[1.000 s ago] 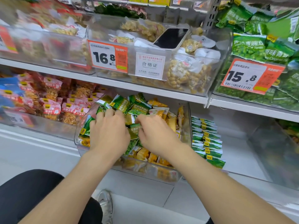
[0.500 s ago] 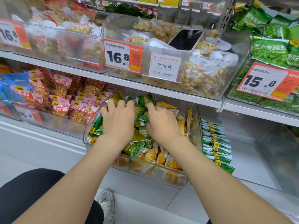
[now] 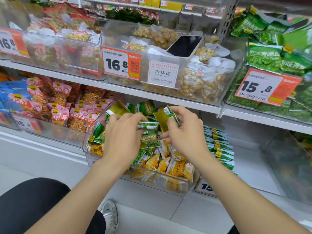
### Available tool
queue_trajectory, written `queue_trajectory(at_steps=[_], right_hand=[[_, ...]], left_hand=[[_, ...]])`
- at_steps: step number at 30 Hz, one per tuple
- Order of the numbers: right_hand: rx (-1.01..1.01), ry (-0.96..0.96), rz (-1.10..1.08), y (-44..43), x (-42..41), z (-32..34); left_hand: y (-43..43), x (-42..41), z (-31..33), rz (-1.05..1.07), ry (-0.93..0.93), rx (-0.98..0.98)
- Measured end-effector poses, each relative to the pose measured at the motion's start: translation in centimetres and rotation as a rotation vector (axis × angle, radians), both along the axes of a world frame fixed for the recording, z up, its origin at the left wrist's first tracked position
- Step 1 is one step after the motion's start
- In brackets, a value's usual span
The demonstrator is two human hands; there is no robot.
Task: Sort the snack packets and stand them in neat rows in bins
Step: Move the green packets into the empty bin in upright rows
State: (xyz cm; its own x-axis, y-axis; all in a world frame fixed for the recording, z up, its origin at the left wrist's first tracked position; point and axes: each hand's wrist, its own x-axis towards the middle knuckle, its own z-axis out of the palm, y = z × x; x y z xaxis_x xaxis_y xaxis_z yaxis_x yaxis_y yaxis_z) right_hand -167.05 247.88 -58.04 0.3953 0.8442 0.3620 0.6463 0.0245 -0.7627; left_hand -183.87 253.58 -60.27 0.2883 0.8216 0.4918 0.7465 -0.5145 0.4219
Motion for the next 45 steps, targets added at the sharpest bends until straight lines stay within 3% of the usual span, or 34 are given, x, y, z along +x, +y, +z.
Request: queue_trajectory(at_steps=[4, 8, 11, 13, 17, 24, 28, 36, 45], right_hand=[[0.08, 0.158, 0.097, -2.4, 0.7, 0.9], [0.1, 0.316, 0.116, -4.2, 1.7, 1.0], [0.077, 0.225, 0.063, -5.2, 2.9, 0.7], [0.05, 0.174, 0.023, -5.6, 3.6, 0.3], [0.023, 0.213, 0.023, -6.9, 3.8, 0.4], [-0.021, 0.617, 0.029, -8.0, 5.5, 1.0], [0.022, 0.655, 0.066, -8.4, 6.6, 1.2], [0.012, 0.332, 0.029, -9.2, 8.9, 1.9], [-0.255, 0.049, 0.437, -11.5, 12.6, 2.2]], left_hand=[[-1.0, 0.8, -0.1, -0.173, -0.152, -0.103], [-2.3, 2.3, -0.1, -0.329, -0.46, -0.518], [-3.3, 3.5, 0.6, -0.34, -0.721, -0.793], [-3.9, 4.1, 1.0, -0.359, -0.82, -0.809], [-4.6, 4.9, 0.9, -0.393, -0.718, -0.617], [-5.2, 6.5, 0.9, -0.394, -0.826, -0.702], [-5.9, 7.0, 1.5, -0.488, -0.829, -0.682], [-6.8, 7.8, 1.8, -0.574, -0.789, -0.798], [-7.6, 9.3, 0.9, -0.666, -0.543, -0.608]])
